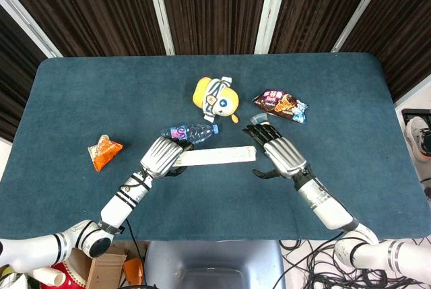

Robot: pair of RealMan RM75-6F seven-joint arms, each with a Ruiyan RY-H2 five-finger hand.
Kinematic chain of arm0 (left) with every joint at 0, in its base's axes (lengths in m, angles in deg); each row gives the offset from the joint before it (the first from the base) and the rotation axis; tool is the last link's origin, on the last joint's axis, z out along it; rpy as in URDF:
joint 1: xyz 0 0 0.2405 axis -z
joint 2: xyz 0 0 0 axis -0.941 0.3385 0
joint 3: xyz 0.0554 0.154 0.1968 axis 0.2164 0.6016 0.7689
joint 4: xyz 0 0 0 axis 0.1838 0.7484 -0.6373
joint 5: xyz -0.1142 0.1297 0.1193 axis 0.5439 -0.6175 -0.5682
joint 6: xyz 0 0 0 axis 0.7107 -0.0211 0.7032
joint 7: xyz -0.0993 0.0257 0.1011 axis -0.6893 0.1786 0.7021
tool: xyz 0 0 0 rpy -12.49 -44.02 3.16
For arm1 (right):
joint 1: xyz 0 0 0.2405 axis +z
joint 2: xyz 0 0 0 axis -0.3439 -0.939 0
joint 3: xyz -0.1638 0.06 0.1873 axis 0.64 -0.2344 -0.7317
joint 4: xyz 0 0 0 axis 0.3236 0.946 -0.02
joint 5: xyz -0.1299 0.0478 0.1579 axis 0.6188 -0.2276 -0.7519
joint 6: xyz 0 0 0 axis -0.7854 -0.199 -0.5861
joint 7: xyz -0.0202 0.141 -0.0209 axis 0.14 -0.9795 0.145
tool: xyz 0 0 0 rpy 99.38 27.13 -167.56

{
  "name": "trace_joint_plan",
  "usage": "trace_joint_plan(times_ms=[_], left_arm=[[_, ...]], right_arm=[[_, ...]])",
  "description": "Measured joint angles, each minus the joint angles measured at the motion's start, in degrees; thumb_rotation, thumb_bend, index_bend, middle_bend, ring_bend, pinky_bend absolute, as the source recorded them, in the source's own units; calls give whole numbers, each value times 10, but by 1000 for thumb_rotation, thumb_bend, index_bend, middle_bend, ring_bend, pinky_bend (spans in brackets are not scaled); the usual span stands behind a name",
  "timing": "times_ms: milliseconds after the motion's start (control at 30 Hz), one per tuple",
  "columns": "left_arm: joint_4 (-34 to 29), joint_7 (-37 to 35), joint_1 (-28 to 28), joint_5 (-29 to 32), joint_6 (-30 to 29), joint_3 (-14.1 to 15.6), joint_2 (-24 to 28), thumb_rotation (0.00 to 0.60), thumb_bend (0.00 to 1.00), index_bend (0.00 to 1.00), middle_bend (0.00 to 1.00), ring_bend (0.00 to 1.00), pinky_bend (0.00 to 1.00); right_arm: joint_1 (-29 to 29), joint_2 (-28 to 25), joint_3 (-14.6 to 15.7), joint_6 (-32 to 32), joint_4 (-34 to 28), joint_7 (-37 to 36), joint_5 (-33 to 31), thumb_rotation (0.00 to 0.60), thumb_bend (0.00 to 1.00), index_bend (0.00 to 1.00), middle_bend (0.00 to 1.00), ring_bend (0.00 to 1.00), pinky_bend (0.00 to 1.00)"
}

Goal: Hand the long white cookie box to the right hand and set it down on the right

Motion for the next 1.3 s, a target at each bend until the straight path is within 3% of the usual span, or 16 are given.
trace_joint_plan(times_ms=[267,467,567,700,1133,1200,1300], left_arm=[[-1,-5,6,-2,4,3,1,600,322,546,654,578,709],[0,-11,10,-6,6,5,0,600,323,545,655,577,708],[1,-11,11,-8,5,7,-1,600,322,545,654,577,708],[0,-15,12,-11,5,9,-1,600,322,545,654,577,707],[-9,-19,12,-19,0,13,10,600,274,528,630,561,696],[-10,-25,11,-26,-4,14,12,600,247,483,566,512,647],[-13,-41,8,-34,-14,14,17,600,204,349,380,332,479]], right_arm=[[7,4,8,-1,2,0,-1,600,154,0,60,0,76],[23,31,5,7,20,-1,-11,600,154,13,175,52,132],[30,49,2,7,34,-4,-15,600,161,115,273,141,202],[38,73,-2,2,52,-4,-20,600,197,337,407,291,367],[49,107,-3,-17,78,4,-22,600,272,700,658,560,657],[48,112,-3,-29,83,10,-18,600,290,747,691,588,691],[44,120,-1,-51,91,11,-7,600,300,772,707,609,714]])
